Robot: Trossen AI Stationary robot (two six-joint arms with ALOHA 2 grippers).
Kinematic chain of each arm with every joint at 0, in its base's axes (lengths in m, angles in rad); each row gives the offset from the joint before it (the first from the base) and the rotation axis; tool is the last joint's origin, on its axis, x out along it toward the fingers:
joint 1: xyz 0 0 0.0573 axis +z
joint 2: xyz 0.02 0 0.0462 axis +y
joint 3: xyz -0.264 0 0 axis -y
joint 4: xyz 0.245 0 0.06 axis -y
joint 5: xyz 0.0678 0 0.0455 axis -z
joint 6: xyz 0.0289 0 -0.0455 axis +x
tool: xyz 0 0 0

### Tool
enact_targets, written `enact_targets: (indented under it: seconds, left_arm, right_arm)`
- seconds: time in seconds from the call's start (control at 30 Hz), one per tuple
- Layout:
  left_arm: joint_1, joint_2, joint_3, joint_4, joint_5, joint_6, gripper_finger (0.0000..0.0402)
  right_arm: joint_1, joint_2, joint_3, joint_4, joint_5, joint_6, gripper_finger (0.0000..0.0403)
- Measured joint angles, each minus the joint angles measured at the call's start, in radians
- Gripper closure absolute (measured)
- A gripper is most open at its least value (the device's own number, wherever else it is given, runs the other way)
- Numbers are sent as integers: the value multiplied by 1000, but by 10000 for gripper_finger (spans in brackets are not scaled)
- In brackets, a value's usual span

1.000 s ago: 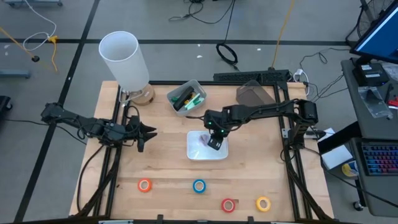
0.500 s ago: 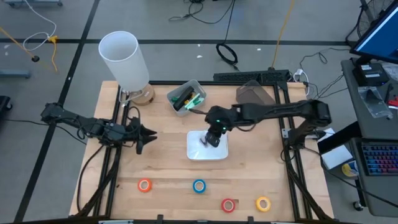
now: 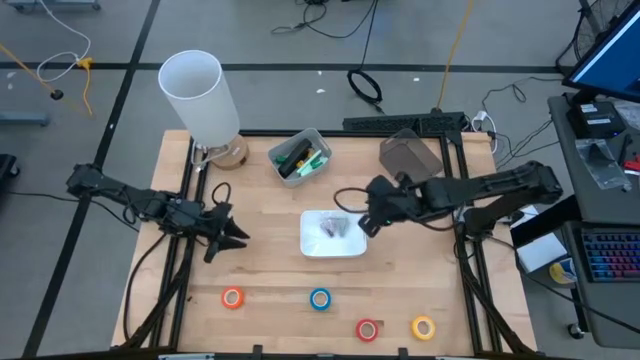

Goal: Pick and place Stapler, Stapler remover, tape
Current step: Put the orange tape into the black bin

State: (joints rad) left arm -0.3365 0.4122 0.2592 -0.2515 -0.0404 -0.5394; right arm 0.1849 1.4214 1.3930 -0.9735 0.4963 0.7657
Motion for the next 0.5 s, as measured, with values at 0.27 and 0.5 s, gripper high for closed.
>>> enact_targets:
  seconds: [0.27, 0.5]
  left_arm:
    - [-91, 0, 0, 24, 49, 40, 266]
    - [-184, 0, 0, 40, 19, 71, 266]
  right_arm:
    - [63, -36, -1, -152, -52, 138, 401]
    - [108, -151, -137, -106, -53, 273, 402]
